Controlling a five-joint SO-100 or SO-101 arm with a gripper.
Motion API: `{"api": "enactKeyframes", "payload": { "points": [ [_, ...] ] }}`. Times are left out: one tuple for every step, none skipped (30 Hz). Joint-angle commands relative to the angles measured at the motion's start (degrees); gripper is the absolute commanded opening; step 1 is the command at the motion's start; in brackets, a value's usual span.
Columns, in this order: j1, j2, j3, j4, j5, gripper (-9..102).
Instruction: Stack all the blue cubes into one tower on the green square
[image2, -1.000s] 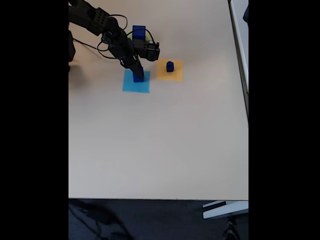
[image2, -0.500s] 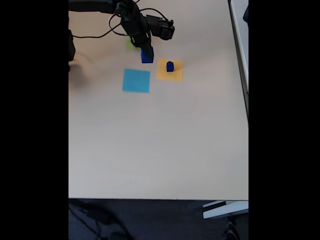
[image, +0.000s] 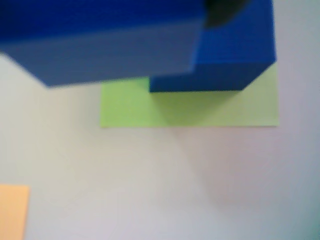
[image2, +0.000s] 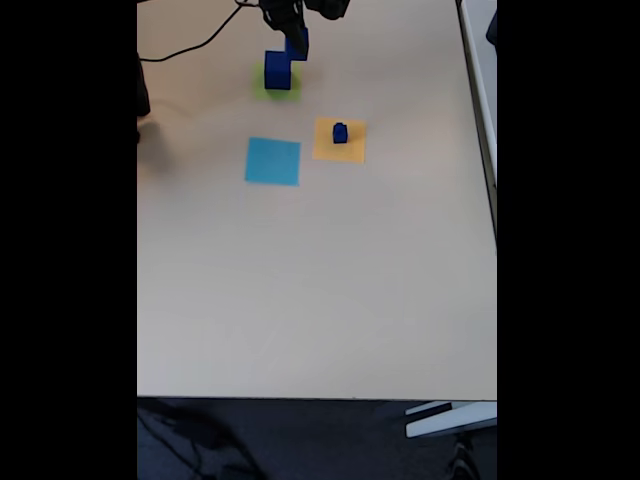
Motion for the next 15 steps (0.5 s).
{"api": "enactKeyframes", "payload": {
  "points": [
    [-2.11,0.79,0.62,-4.13,2.29,9],
    [-2.55,0.79,1.41,-5.01,2.81,9],
    [-2.90,0.62,1.67,-5.27,3.16,9],
    [-3.25,0.44,1.85,-5.27,3.78,9],
    [-3.78,0.44,2.29,-5.36,4.57,9],
    [-4.22,0.44,2.99,-5.63,5.54,9],
    [-4.66,0.62,4.04,-6.33,6.33,9],
    [-5.01,0.62,4.83,-7.03,7.03,9],
    [-5.36,0.62,5.54,-7.47,8.09,9],
    [-5.80,0.62,6.15,-7.47,9.32,9],
    [-6.06,0.62,6.68,-7.47,10.11,9],
    [-6.15,0.62,7.12,-7.56,10.90,9],
    [-6.24,0.62,7.56,-7.47,11.43,9],
    [-6.33,0.62,8.00,-7.29,11.69,9],
    [-6.33,0.70,8.79,-7.38,11.87,9]
  ]
}}
